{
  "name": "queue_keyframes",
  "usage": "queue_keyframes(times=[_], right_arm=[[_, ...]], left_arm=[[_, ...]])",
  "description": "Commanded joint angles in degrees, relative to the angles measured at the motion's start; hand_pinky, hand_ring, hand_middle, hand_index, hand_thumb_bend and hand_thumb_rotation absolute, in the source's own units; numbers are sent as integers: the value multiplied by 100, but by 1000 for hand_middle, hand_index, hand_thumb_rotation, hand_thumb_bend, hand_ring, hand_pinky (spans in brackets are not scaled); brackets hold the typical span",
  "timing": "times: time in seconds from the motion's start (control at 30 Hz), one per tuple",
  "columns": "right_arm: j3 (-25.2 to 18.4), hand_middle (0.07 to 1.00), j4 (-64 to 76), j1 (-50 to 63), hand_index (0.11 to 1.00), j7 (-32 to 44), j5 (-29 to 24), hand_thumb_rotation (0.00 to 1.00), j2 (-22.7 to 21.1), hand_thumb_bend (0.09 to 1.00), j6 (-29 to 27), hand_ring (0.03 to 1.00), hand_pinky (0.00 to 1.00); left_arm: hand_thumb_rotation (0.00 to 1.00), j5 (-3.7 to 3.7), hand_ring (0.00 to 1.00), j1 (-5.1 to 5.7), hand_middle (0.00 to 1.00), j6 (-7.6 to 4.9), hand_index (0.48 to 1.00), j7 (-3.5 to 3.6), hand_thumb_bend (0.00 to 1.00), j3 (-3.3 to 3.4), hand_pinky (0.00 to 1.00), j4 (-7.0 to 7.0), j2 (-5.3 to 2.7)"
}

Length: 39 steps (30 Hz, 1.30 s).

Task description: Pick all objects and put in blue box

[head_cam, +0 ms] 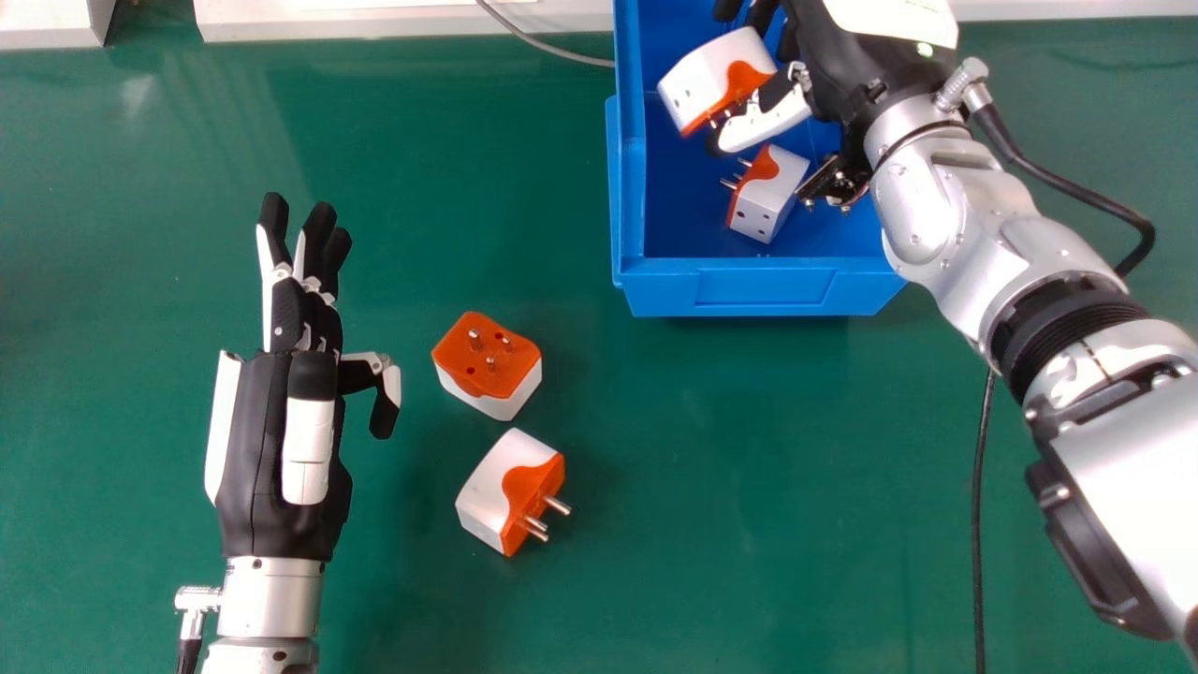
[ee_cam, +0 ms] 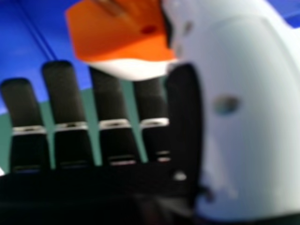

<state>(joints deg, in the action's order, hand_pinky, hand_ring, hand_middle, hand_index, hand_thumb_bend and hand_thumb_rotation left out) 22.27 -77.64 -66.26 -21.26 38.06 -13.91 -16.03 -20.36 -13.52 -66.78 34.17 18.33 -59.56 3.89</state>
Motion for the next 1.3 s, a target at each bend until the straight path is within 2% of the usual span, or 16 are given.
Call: queue_keyframes(times=[0.0,0.13,0.33,0.5,0.7,0.93,1.13,1.27], right_arm=[[-38,753,114,-262,772,82,-88,162,-157,898,-122,693,593],[-88,869,150,-217,867,159,-140,265,-194,975,-215,817,694],[-208,932,255,-89,921,192,-308,338,-288,995,-538,893,768],[-238,950,419,118,936,-36,-326,373,-444,999,-907,916,783],[-559,929,975,950,914,-413,-651,373,-670,1000,-2109,905,780],[-997,874,2101,2428,865,-729,-1015,335,-937,1000,-3772,835,688],[-1223,832,3088,3856,835,-952,-900,318,-848,1000,-4802,789,631],[-1270,823,3523,4670,830,-1067,-600,315,-744,1000,-5131,781,624]], left_arm=[[936,-16,1000,5,1000,-24,1000,35,1000,-26,0,68,29],[935,-21,1000,7,1000,-28,999,50,1000,-17,0,73,29],[935,25,1000,-18,1000,-60,998,27,1000,-25,0,30,24],[935,26,1000,2,1000,-61,997,28,1000,-32,0,47,17],[934,-21,1000,58,1000,-91,996,73,1000,-41,0,102,-25],[934,-71,1000,94,1000,-104,995,100,1000,-23,0,135,-71],[937,-107,1000,105,1000,-102,998,77,1000,-8,0,168,-98],[938,-113,1000,96,1000,-109,999,48,1000,6,0,180,-110]])
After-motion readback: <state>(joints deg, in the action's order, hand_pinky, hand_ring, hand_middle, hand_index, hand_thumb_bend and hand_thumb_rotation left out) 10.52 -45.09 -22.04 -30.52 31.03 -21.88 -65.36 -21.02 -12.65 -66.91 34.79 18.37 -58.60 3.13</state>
